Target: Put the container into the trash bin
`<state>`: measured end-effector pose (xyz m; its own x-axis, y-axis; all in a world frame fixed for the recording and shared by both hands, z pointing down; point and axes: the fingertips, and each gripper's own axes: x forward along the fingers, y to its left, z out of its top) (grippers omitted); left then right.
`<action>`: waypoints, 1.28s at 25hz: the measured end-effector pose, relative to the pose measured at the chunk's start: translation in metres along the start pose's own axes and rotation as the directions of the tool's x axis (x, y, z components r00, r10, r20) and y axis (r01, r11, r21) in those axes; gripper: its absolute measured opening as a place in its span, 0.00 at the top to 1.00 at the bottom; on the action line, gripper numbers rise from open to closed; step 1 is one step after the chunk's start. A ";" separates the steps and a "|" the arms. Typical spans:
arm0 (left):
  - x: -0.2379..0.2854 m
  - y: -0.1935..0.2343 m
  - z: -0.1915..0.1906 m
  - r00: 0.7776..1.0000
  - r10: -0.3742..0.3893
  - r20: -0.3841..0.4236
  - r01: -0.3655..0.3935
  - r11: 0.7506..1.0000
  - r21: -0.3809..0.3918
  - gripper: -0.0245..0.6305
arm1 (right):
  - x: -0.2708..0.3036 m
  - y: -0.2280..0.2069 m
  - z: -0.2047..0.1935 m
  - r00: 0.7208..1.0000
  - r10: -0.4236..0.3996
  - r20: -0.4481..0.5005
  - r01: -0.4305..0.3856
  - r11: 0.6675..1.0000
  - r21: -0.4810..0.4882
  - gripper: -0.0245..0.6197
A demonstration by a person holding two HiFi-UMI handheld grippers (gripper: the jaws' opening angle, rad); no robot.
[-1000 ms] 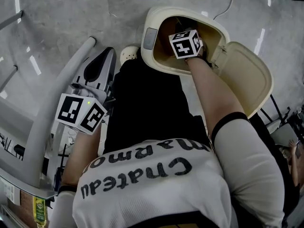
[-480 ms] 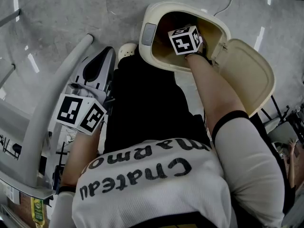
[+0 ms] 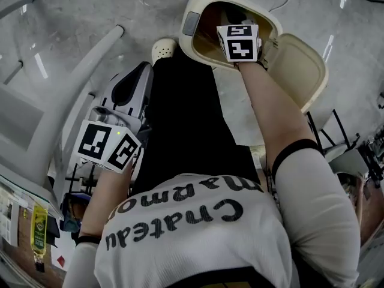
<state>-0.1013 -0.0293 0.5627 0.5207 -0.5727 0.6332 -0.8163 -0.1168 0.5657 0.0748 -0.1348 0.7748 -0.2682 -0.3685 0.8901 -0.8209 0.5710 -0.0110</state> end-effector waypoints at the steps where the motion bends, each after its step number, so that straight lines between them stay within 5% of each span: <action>1: -0.004 -0.005 0.004 1.000 -0.001 0.007 0.001 1.000 0.005 0.93 | -0.007 0.003 0.009 1.000 0.012 0.020 -0.012 1.000 0.005 0.91; 5: -0.019 -0.027 0.027 0.999 -0.016 0.035 0.015 0.999 0.035 0.93 | -0.041 0.014 0.032 0.999 0.021 0.043 -0.021 1.000 0.005 0.91; 13: -0.068 -0.105 0.107 0.989 -0.098 0.110 0.076 0.978 0.193 0.93 | -0.172 0.034 0.071 0.989 0.067 0.135 -0.088 0.984 0.154 0.91; 18: -0.104 -0.150 0.172 0.961 -0.146 0.236 0.072 0.953 0.296 0.93 | -0.268 0.030 0.129 0.954 0.043 0.297 -0.138 0.942 0.307 0.91; 22: -0.120 -0.197 0.209 0.927 -0.195 0.319 0.094 0.948 0.305 0.93 | -0.351 0.025 0.180 0.886 0.030 0.462 -0.215 0.911 0.351 0.91; 26: -0.138 -0.250 0.241 0.888 -0.270 0.373 0.134 0.927 0.351 0.93 | -0.431 0.008 0.234 0.808 -0.015 0.588 -0.215 0.923 0.319 0.91; 32: -0.169 -0.306 0.301 0.791 -0.351 0.501 0.169 0.913 0.372 0.93 | -0.551 -0.041 0.305 0.614 -0.121 0.780 -0.252 0.906 0.340 0.91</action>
<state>-0.0148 -0.1412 0.1230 0.5733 -0.8185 0.0382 -0.7501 -0.5054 0.4265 0.1022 -0.1790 0.1461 -0.4581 -0.8677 0.1929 -0.8475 0.3610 -0.3891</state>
